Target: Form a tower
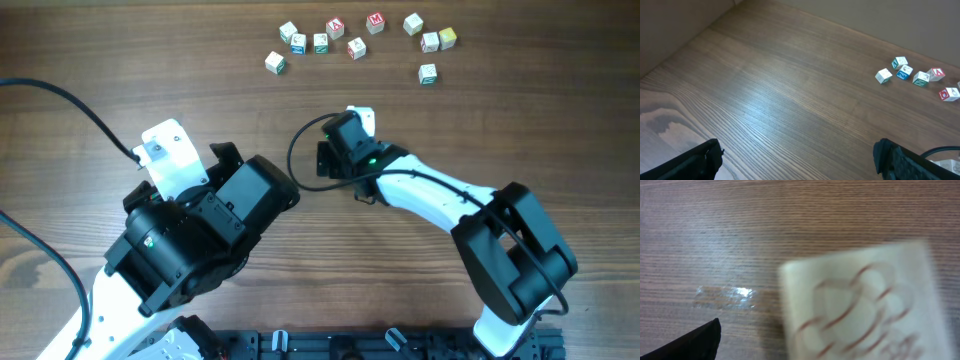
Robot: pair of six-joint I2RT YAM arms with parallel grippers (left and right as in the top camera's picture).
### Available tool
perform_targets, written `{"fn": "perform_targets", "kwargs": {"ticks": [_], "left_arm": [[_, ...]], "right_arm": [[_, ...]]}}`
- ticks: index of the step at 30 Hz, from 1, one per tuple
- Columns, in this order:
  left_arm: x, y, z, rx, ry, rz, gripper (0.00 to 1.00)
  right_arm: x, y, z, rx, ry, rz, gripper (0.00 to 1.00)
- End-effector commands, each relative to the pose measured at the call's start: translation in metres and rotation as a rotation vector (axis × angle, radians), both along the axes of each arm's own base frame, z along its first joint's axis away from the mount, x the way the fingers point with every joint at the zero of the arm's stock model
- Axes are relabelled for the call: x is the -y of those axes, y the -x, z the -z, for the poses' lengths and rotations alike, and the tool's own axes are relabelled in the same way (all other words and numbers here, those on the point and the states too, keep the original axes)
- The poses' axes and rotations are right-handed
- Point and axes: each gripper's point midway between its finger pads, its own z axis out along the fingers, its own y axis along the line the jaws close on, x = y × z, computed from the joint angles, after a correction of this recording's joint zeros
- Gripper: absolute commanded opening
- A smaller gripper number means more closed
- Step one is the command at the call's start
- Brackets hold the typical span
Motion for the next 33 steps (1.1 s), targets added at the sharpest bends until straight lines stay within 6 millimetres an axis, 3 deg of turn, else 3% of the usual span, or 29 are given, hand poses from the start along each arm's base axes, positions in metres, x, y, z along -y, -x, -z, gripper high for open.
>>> {"fn": "perform_targets", "kwargs": {"ticks": [1,11,15,25,33], "left_arm": [[0.0,-0.001,0.001,0.003,0.004,-0.011,1.0],[0.0,0.0,0.001,0.003,0.004,-0.011,1.0],[0.0,-0.001,0.001,0.003,0.004,-0.011,1.0],[0.0,0.0,0.001,0.003,0.004,-0.011,1.0],[0.0,-0.001,0.001,0.003,0.004,-0.011,1.0]], "right_arm": [[0.007,-0.014,-0.021,0.088,0.018,0.109,0.99],[0.009,-0.019,-0.008,0.093,0.034,0.128,0.99],[0.009,-0.021,-0.004,0.096,0.033,0.129,0.86],[0.019,-0.025,0.007,0.087,0.056,0.157,0.81],[0.019,-0.026,0.008,0.087,0.054,0.159,0.56]]}}
